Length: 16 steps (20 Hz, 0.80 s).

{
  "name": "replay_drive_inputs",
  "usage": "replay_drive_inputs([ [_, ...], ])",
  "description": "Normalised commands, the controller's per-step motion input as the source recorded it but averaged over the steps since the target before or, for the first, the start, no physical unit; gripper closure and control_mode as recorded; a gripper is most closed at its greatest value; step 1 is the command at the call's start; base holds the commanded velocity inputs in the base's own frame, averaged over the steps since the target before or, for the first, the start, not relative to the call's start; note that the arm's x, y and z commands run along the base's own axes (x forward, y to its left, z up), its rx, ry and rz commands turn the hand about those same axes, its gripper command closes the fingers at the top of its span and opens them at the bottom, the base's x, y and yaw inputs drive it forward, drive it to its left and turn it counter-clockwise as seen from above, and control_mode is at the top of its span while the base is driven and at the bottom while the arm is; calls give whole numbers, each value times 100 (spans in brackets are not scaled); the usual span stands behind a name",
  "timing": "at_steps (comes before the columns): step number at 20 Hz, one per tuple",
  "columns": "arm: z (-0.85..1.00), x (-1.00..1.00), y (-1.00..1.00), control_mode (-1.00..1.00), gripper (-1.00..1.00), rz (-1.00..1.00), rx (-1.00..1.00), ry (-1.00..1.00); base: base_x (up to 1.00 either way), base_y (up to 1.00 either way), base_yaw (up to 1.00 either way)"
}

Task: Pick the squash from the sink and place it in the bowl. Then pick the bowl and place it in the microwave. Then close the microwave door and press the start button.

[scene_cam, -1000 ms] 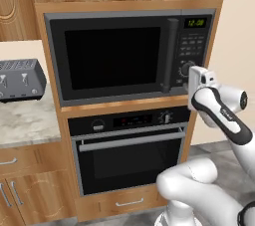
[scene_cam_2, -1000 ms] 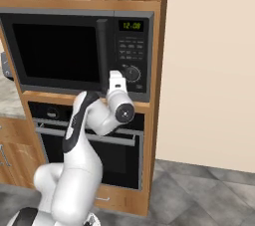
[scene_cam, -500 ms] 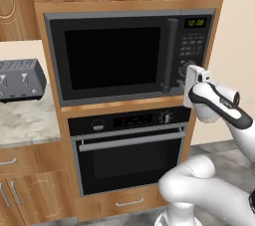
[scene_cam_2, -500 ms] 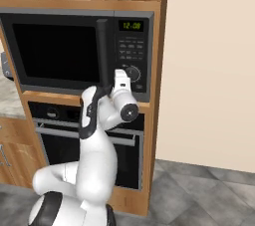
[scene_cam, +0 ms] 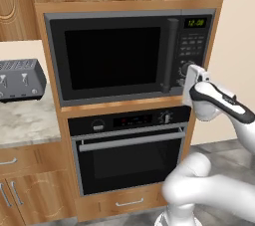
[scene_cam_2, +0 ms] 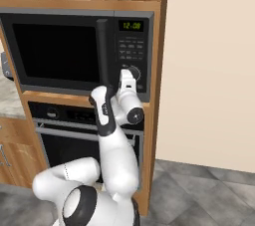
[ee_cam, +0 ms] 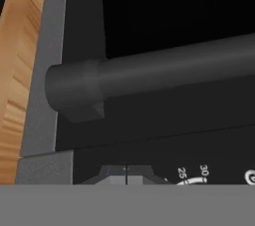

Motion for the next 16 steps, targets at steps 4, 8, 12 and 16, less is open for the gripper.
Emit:
replay_drive_inputs([
  [4, -26, 39, 0, -100, 100, 0, 0, -2, 0, 0, 0],
  [8, -21, 45, 0, -100, 100, 0, 0, -1, 0, 0, 0],
  [12, -10, 36, 0, -100, 100, 0, 0, 0, 0, 0, 0],
  [16, -4, 31, -3, -100, 100, 0, 0, 0, 0, 0, 0],
])
